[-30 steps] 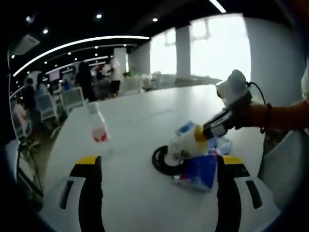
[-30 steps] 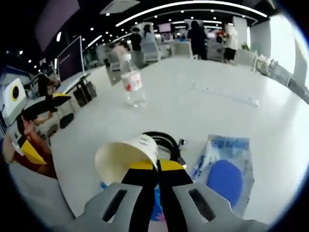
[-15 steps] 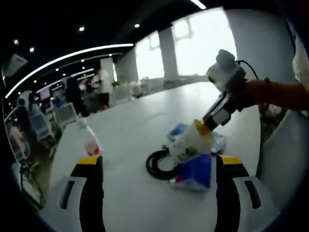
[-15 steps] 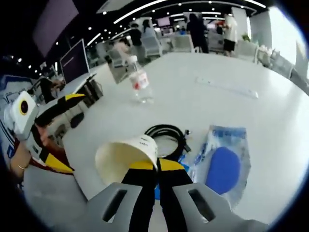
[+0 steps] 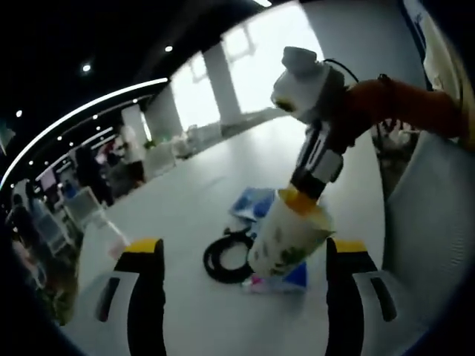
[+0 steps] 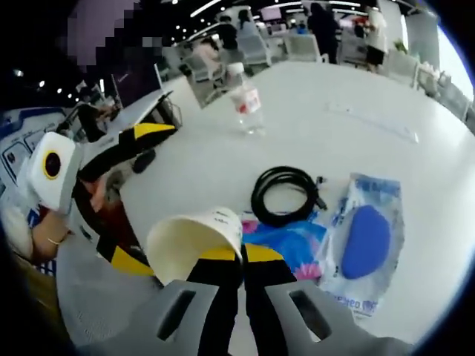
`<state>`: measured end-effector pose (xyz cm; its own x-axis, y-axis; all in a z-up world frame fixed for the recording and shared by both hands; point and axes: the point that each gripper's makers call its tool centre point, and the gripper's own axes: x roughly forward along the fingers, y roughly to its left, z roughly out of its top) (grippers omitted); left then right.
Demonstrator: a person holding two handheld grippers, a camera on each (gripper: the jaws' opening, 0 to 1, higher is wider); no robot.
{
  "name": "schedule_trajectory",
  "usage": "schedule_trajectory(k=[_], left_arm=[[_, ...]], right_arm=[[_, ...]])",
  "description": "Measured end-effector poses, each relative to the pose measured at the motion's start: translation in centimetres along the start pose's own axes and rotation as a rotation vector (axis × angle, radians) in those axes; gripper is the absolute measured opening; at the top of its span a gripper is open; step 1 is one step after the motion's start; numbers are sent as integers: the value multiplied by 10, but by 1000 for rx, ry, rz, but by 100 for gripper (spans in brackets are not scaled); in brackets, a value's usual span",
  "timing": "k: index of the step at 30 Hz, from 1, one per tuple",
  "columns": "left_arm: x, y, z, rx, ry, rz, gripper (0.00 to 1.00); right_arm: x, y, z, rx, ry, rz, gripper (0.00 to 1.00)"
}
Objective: Arrange the tabletop items into an orderly group along one side of the table until the central work area is clear of visible clutter.
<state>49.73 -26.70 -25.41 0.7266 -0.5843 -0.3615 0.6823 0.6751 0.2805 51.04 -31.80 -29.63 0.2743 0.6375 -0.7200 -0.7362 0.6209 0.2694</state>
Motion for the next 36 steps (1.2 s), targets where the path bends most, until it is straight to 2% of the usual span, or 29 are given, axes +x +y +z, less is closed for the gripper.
schedule_trajectory(k=[5,11,18,24,30,34,36], left_arm=[[3,-17,5,65,-4,-58,83],[8,-27,-2,134,31,-94,76],[9,-38,-4,204,48,-133,67],[9,-47,-9,198,67,-179,53],[8,-47,-13,213,87,-181,44],[8,-47,-13,221,92,-175,44],[8,-47,-16,264,110,-163,43]], right_arm=[[3,3,-3,-35,26,-1,1],[8,11,-7,-13,35,48,1],[10,12,-12,-15,50,51,1],[7,22,-7,7,25,114,1],[1,28,-3,57,-6,175,1],[0,28,-5,68,-10,185,1],[1,28,-5,74,-12,187,1]])
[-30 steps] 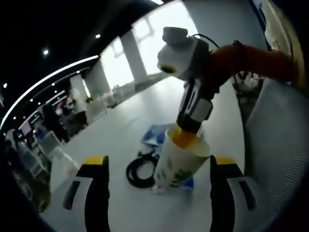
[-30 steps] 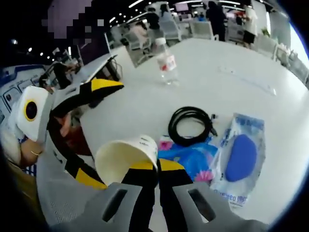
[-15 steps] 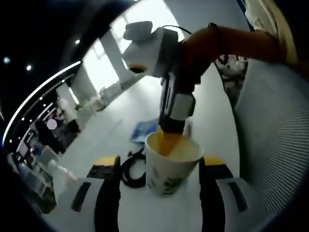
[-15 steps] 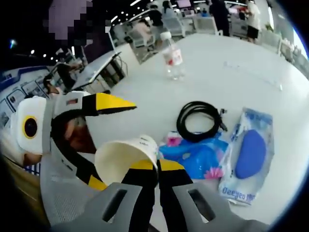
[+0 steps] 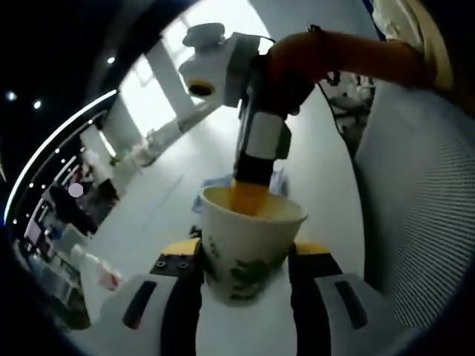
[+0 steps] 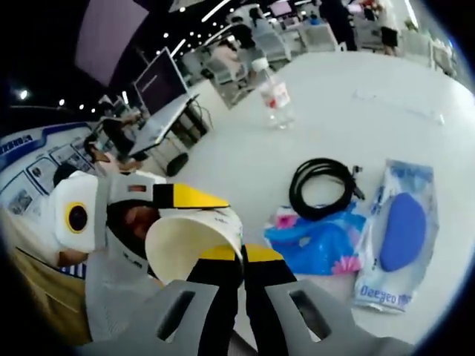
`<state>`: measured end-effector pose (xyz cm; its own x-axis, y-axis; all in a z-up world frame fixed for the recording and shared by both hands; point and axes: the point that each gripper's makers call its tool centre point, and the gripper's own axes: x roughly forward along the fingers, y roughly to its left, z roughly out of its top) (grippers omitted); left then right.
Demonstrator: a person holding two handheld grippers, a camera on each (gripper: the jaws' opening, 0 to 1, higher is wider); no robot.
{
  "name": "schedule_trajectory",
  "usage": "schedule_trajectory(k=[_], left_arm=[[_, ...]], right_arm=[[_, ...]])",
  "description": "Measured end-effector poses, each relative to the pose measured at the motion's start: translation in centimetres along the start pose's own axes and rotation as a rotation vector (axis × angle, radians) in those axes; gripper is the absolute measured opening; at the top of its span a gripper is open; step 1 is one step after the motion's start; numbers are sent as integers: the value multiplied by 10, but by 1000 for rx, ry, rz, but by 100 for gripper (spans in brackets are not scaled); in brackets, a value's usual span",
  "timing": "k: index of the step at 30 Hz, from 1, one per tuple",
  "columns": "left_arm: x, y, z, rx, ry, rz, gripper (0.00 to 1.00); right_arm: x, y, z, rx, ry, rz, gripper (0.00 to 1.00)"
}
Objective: Arrange the tabletop items into an orderly group along one side of the table until the central work area is clear of visible clutter.
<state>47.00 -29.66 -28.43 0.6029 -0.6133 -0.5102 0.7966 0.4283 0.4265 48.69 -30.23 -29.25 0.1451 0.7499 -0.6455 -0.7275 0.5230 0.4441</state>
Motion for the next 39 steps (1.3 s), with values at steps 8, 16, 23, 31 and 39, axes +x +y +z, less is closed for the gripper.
schedule_trajectory(k=[8,16,23,31,39], left_arm=[[-1,7,-2,66,36,69,41],[-6,16,4,83,13,124,41],[-10,28,13,136,-10,198,40],[-13,37,15,29,-55,211,41],[-15,42,11,-98,-83,219,41]], right_arm=[[0,1,9,-14,-57,2,2],[-3,3,22,14,-136,33,3],[-13,9,47,7,-279,89,6],[-24,11,65,15,-380,105,32],[-34,-4,72,34,-428,48,65]])
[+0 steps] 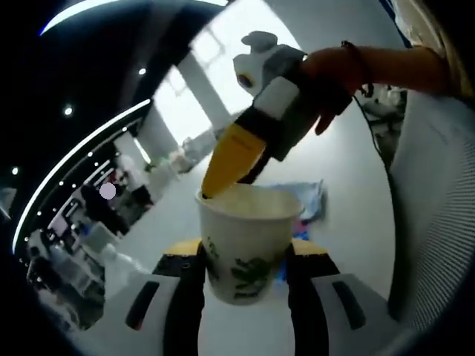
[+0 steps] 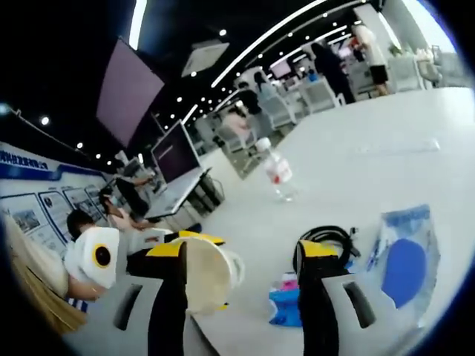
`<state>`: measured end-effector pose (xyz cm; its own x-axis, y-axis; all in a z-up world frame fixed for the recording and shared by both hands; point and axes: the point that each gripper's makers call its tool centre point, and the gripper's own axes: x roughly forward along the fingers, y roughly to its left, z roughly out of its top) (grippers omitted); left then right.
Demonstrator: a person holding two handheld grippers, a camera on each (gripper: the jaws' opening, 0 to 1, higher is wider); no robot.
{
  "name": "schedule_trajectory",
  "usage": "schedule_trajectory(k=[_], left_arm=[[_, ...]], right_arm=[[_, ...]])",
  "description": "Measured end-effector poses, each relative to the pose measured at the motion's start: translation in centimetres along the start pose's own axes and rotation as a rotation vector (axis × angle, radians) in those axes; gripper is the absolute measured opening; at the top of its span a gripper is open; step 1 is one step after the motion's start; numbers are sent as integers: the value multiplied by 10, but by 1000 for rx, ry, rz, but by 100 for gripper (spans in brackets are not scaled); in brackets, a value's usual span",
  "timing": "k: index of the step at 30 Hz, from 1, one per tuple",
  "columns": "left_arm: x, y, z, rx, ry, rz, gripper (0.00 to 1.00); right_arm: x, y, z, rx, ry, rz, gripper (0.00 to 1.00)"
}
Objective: Arrange the tabletop items into an orderly group along one side of the table until the central work area is clear of visible clutter.
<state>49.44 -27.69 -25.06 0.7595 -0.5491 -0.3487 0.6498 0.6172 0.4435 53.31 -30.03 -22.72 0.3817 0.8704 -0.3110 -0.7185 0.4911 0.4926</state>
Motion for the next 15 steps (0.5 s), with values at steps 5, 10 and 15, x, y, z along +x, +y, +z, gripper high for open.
schedule_trajectory(k=[5,10,15], left_arm=[[0,8,0,-141,-30,15,40],[0,16,1,-182,-45,42,40],[3,20,2,-254,-60,47,40]], right_arm=[[-4,-5,6,-15,-20,-20,75],[-7,2,12,-75,-35,0,90],[-9,10,10,-146,-12,20,100]])
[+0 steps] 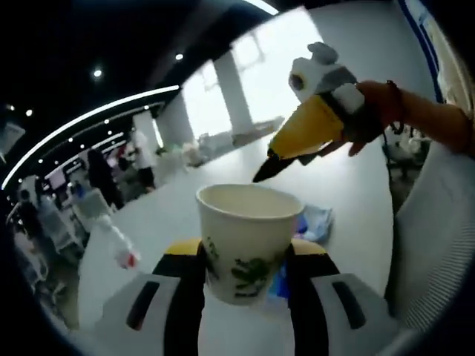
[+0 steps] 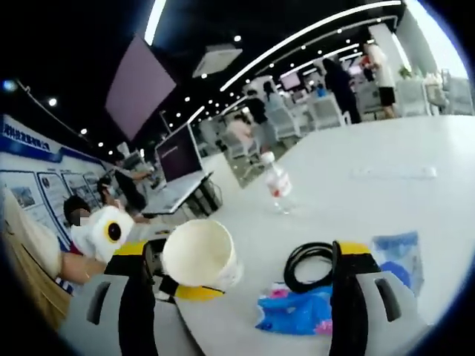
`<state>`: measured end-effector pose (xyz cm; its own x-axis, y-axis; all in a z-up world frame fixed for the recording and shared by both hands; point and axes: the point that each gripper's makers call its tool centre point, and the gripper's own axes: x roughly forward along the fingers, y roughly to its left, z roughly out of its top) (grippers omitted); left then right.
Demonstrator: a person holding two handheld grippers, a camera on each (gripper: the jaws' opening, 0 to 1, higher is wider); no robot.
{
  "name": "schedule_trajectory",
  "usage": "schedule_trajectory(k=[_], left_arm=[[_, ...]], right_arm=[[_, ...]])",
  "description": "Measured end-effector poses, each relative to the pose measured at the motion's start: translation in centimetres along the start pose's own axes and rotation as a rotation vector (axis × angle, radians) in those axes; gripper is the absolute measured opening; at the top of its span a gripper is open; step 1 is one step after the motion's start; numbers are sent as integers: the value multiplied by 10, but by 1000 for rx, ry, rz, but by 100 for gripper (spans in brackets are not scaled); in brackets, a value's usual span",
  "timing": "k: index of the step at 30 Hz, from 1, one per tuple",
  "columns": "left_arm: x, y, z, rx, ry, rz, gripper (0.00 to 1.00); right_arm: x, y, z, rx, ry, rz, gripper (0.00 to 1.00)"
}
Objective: Arrange the tabletop items into an orderly group along one side of the table until the central work area is clear of visible clutter.
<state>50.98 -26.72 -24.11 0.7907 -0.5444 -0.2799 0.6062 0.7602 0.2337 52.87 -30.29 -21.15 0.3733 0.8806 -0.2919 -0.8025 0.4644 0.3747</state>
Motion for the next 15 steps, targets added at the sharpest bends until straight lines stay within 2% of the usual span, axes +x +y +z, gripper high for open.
schedule_trajectory(k=[7,11,15], left_arm=[[7,16,-2,-46,6,31,40],[11,25,-5,-73,14,41,40],[19,33,-6,-125,12,35,41]], right_arm=[[-3,-6,-12,-48,61,-22,100],[-4,-9,-13,-48,67,-27,100],[-5,-19,-16,-45,79,-63,100]])
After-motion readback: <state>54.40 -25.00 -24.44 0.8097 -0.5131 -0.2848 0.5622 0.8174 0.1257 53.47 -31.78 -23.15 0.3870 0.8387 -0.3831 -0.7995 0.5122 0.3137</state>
